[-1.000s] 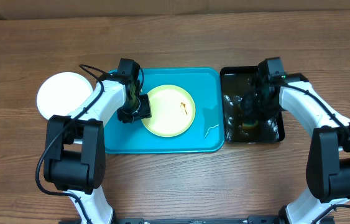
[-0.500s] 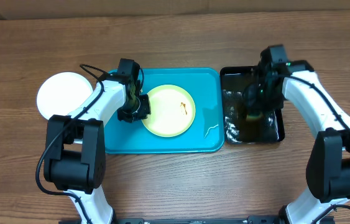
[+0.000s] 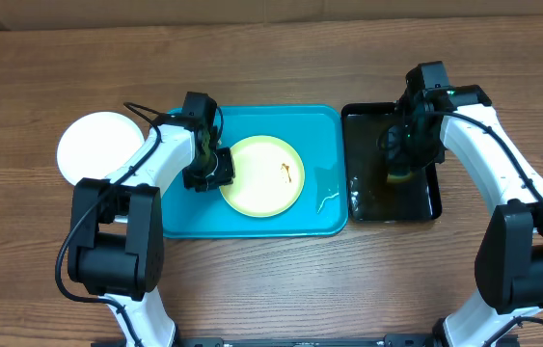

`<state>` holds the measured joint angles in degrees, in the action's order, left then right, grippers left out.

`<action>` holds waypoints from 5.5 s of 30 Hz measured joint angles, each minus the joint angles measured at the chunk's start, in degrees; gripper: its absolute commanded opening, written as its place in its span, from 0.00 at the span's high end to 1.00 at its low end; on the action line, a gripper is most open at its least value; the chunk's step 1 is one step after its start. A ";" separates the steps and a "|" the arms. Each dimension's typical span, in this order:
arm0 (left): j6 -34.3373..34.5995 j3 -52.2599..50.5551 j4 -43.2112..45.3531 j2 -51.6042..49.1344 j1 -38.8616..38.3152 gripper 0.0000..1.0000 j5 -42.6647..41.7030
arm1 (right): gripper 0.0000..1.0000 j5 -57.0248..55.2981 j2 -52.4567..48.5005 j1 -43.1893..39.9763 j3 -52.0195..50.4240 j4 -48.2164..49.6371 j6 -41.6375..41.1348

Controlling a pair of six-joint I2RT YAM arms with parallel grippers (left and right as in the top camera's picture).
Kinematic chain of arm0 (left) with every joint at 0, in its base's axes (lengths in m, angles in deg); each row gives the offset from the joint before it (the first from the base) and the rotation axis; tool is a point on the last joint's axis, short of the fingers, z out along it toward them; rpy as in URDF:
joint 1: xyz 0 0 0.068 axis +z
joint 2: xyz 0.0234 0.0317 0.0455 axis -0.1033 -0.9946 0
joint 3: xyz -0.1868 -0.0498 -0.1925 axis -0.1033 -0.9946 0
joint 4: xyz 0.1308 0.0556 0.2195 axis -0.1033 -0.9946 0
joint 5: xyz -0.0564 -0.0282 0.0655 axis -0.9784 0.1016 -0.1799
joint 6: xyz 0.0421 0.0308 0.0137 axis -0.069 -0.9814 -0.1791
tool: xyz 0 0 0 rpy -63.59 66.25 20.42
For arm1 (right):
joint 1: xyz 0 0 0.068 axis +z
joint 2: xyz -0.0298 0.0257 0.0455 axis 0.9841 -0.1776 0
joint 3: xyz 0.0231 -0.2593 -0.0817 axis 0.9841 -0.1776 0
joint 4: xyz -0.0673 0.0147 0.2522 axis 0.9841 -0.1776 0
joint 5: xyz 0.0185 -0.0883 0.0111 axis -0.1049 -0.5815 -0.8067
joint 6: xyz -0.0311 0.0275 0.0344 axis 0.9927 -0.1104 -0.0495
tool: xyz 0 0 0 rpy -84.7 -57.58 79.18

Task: Clean dirty plates on tray and stack at the side
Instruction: 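Lift the green sponge out of the water with right gripper, then carry the sponge with right gripper onto the yellow plate, then scrub the yellow plate surface with the sponge in right gripper, then return the sponge to the black tray and release it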

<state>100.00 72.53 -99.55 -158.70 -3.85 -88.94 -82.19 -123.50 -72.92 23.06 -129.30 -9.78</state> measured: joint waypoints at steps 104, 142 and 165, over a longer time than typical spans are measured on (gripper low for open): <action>2.67 0.02 -4.26 0.11 -1.11 0.96 -0.85 | 0.96 -16.44 -13.22 34.38 0.33 22.99 -12.04; 2.47 0.00 -3.54 0.11 -1.14 0.77 -0.35 | 0.95 5.70 3.30 0.00 8.85 -0.57 -6.78; 2.45 -0.02 -2.75 0.11 -1.49 0.74 0.46 | 0.17 -9.68 2.75 -0.33 -18.97 23.89 -5.99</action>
<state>102.45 72.51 -102.31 -158.59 -5.34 -88.48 -91.87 -120.75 -73.25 4.08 -105.41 -15.77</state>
